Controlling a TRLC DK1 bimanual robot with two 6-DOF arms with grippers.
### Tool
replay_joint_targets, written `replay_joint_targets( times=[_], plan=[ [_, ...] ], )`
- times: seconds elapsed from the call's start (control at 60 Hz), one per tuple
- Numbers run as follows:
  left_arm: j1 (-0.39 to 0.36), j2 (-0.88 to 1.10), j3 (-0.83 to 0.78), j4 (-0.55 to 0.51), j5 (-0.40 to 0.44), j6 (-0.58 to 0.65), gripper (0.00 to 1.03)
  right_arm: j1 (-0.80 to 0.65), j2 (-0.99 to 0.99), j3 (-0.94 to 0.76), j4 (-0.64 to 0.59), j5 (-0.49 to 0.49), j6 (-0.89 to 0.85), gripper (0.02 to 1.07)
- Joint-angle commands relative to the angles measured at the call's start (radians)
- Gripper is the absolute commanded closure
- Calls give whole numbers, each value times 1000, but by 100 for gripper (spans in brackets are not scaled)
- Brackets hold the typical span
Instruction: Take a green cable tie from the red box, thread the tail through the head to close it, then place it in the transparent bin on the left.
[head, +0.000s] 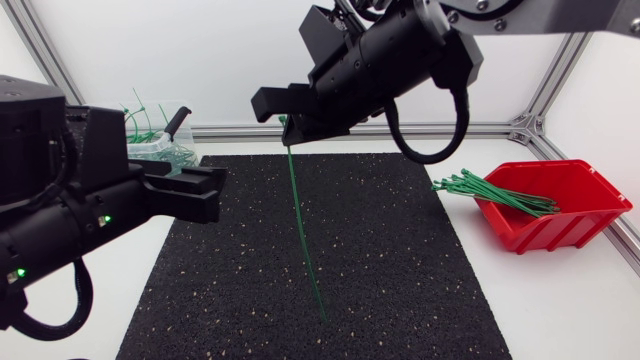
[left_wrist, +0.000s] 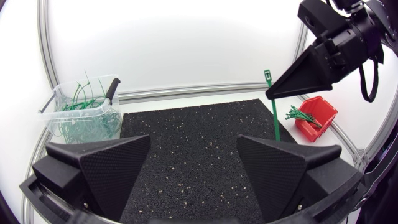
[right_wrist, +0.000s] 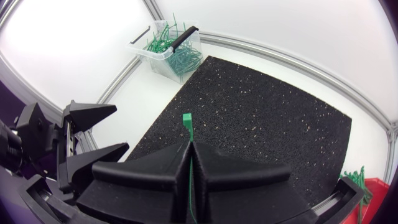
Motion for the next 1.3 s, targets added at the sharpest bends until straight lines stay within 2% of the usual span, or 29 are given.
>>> replay_joint_targets(
  times=[0.0,0.233,0.383,0.65,1.017,1.217,1.283],
  plan=[
    [-25,25,45,-15,-4,-49,7,-1,29,34,12,-7,102,101],
    [-32,119,85,-22,-6,-99,7,-7,48,74,31,-3,179,101],
    [-58,215,117,-42,-18,-122,7,-4,64,111,6,44,231,101],
    [-155,252,163,-32,-43,-136,7,-12,87,123,0,76,259,101],
    [-179,356,215,10,-47,-138,8,14,91,134,-14,76,279,101],
    [-179,418,226,68,-127,-133,12,18,84,126,-18,76,279,101],
    [-181,428,228,85,-166,-131,17,18,81,121,-18,82,280,101]
  ],
)
